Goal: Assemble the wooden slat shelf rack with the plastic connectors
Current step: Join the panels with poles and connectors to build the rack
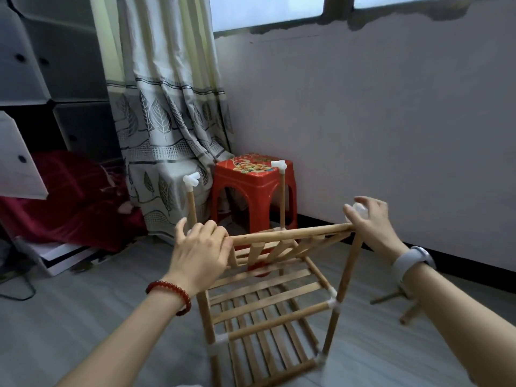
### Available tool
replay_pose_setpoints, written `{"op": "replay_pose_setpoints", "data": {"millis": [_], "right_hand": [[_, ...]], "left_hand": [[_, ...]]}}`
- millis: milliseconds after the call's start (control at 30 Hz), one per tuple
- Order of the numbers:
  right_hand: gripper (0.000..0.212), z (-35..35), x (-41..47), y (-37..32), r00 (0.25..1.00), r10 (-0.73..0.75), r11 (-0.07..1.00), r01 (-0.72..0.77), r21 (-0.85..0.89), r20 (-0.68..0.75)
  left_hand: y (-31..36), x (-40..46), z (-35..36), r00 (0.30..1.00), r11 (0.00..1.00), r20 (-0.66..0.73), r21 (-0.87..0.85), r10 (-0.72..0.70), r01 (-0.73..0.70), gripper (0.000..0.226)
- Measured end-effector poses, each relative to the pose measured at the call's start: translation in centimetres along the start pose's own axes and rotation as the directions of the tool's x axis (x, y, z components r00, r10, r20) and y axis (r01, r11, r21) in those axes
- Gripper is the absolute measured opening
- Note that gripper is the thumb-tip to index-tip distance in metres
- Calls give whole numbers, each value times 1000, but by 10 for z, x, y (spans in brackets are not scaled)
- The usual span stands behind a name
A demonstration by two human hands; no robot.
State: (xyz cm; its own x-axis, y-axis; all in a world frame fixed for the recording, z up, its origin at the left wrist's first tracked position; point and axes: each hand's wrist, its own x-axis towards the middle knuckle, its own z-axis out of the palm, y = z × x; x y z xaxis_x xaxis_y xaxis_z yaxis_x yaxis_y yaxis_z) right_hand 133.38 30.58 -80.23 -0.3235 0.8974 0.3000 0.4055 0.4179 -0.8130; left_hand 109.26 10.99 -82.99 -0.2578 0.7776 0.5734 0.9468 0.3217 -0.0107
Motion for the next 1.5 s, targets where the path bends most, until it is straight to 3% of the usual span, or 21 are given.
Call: {"op": "replay_pose_setpoints", "data": {"millis": [67, 133, 200, 467, 633, 800, 967, 1200, 1300, 1500], "right_hand": [[46, 8, 1, 2, 1000, 5, 1000, -5, -8, -15], [49, 14, 1, 7, 999, 5, 1000, -5, 7, -45], [56, 16, 0, 10, 999, 36, 994, -33, 100, -30], [65, 5, 15, 17, 995, 80, 980, -89, 179, 57], [49, -8, 24, 29, 996, 73, 982, -82, 169, 59], [34, -6, 22, 32, 994, 75, 960, -92, 265, 74], [21, -6, 22, 31, 997, 36, 963, -54, 266, 73], [28, -5, 19, 35, 998, 25, 948, -43, 316, 63], [33, -4, 18, 36, 998, 11, 945, -32, 324, 66], [61, -2, 15, 35, 998, -18, 928, -8, 372, 66]], "left_hand": [[18, 4, -1, 998, 999, -60, 37, 34, -32, 46], [43, 11, -1, 995, 997, 71, -2, 76, -76, 62], [66, 23, 7, 984, 990, 107, -38, 143, -139, 71], [137, 66, 37, 935, 937, -82, -26, 346, -349, 42], [125, 72, 36, 939, 949, -154, -21, 308, -315, 37], [119, 71, 33, 959, 955, -61, -95, 276, -281, 35], [117, 68, 37, 934, 942, -161, -46, 321, -331, 24], [114, 67, 39, 921, 942, -223, -22, 321, -334, 16], [112, 67, 38, 927, 946, -223, -56, 301, -321, 32], [108, 67, 35, 921, 935, -232, -94, 313, -341, 34]]}}
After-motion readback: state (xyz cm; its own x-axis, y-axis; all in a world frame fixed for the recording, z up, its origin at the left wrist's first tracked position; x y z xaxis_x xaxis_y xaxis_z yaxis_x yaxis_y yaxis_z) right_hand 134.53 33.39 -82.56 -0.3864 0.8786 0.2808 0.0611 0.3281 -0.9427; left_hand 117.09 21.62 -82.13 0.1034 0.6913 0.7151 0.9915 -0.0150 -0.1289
